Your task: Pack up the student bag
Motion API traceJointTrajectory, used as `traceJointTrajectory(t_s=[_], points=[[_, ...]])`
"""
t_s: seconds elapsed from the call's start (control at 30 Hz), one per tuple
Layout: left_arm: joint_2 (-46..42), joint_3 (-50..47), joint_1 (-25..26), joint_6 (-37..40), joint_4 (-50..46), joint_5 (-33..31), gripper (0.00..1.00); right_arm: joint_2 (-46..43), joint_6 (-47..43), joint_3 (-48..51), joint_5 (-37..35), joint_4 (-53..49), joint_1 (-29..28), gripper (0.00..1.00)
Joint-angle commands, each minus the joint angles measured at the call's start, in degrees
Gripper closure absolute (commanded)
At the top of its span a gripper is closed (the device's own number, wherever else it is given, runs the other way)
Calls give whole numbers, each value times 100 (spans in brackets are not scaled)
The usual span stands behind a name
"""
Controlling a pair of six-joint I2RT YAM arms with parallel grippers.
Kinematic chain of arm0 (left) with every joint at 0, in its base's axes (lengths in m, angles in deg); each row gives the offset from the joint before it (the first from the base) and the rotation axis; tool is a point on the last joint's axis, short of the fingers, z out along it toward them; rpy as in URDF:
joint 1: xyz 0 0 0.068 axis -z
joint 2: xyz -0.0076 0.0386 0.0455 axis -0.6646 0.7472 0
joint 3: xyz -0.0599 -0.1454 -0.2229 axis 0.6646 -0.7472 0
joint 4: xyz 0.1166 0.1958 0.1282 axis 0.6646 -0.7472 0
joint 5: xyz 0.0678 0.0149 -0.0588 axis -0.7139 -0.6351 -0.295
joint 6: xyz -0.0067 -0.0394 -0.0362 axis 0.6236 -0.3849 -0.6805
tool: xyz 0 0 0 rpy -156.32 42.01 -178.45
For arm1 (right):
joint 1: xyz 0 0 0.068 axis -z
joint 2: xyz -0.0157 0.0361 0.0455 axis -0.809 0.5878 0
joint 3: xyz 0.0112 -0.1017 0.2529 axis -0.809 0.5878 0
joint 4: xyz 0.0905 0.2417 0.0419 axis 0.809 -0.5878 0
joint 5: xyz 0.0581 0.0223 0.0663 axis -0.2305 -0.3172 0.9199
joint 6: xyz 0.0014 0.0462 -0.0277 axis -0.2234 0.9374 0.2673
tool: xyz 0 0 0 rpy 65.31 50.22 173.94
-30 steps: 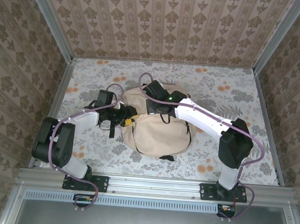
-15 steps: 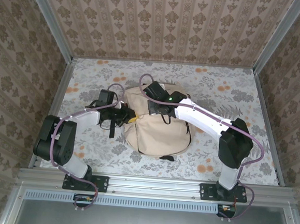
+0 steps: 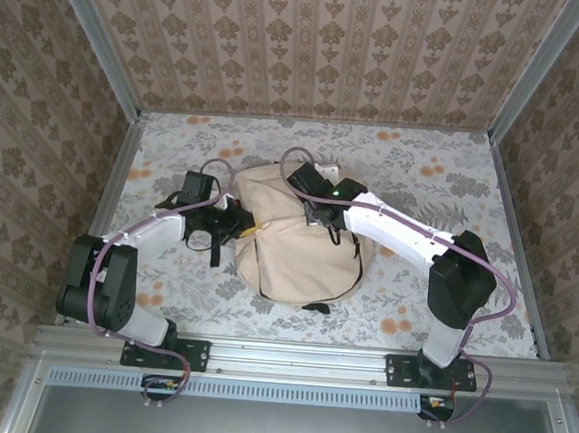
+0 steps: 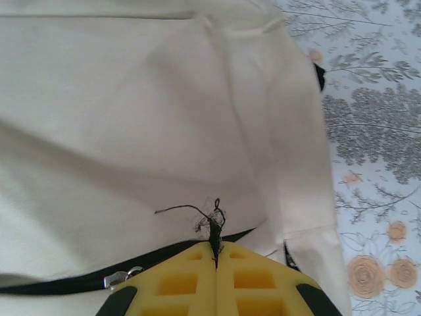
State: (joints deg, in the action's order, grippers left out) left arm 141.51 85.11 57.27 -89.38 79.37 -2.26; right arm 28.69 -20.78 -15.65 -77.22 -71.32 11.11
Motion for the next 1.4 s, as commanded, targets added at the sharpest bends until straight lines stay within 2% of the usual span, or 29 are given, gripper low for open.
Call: traceJointTrajectory(t_s=[0.0,0.67,0.87,1.0,1.23,1.37], points=[[-137,-51,-215,242,-470,-343,100,-259,129,130,-741,-350,278,100],[-205,-199,-481,330,-665,-506,100,399,305,543,115,37,988,100],[-209,-210,-543,329,-659,-506,100,578,660,388,-31,-367,1090,100],[-107,-70,-488,363,-513,-449,100,303,811,580,-177,-415,1091,100],[503,942,-98,486,-468,-439,100,-433,953,1092,-280,-148,1208,100],[933,1468,-45,524,-437,-513,100,-703,507,1294,235,534,1365,100]])
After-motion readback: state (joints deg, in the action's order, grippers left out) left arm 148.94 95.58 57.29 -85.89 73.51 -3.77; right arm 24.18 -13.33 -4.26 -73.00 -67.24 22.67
